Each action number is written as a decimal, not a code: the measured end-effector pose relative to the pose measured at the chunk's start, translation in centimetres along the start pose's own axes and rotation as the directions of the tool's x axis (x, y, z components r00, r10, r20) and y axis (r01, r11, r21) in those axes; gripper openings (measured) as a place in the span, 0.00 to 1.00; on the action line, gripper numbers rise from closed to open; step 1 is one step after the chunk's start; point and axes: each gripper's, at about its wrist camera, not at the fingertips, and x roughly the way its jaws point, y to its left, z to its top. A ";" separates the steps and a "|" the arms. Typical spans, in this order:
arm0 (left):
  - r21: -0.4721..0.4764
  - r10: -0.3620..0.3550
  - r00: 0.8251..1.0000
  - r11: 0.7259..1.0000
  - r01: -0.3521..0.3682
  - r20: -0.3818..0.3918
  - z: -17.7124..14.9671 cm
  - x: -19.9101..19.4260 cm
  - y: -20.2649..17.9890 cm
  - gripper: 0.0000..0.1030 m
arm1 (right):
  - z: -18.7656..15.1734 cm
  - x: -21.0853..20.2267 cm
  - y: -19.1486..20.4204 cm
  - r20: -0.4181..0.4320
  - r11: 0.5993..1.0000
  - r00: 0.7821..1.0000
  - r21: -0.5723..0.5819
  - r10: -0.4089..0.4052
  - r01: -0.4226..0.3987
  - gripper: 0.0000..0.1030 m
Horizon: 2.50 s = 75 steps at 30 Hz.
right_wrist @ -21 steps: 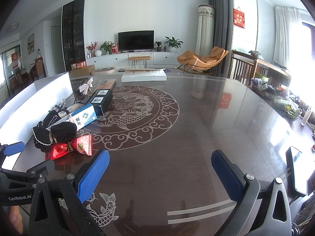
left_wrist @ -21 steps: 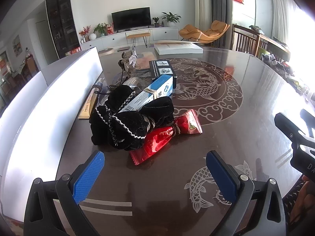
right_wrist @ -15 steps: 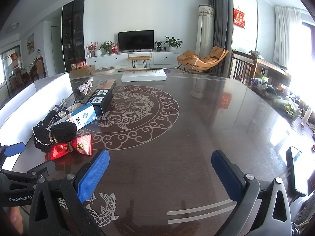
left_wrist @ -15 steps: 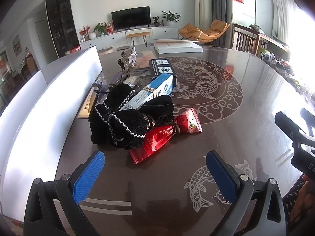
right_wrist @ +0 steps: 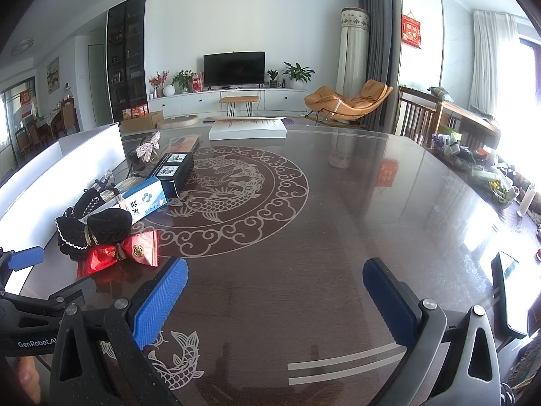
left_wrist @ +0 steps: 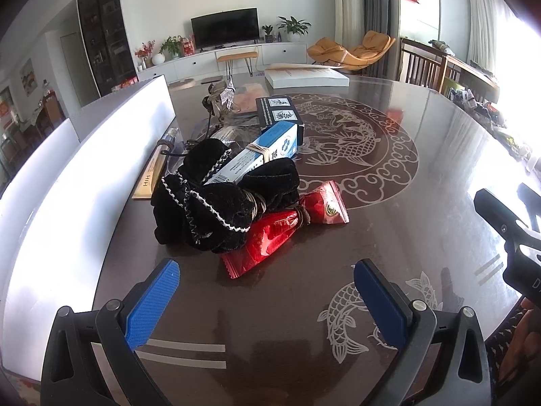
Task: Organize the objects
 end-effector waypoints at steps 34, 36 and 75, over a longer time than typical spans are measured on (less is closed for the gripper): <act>0.002 -0.001 1.000 1.000 0.001 -0.015 -0.2 0.2 -0.2 1.00 | -0.1 0.1 0.0 -0.002 1.000 1.000 -0.003 0.003 -0.003 1.00; 0.003 -0.001 1.000 1.000 0.001 -0.019 -0.3 0.2 -0.1 1.00 | -0.3 0.3 0.1 -0.010 1.000 1.000 -0.006 0.007 -0.007 1.00; 0.008 0.018 0.987 1.000 -0.017 -0.160 -2.0 3.4 1.1 1.00 | -3.3 6.5 -2.1 -0.333 0.997 0.943 0.074 0.009 0.017 1.00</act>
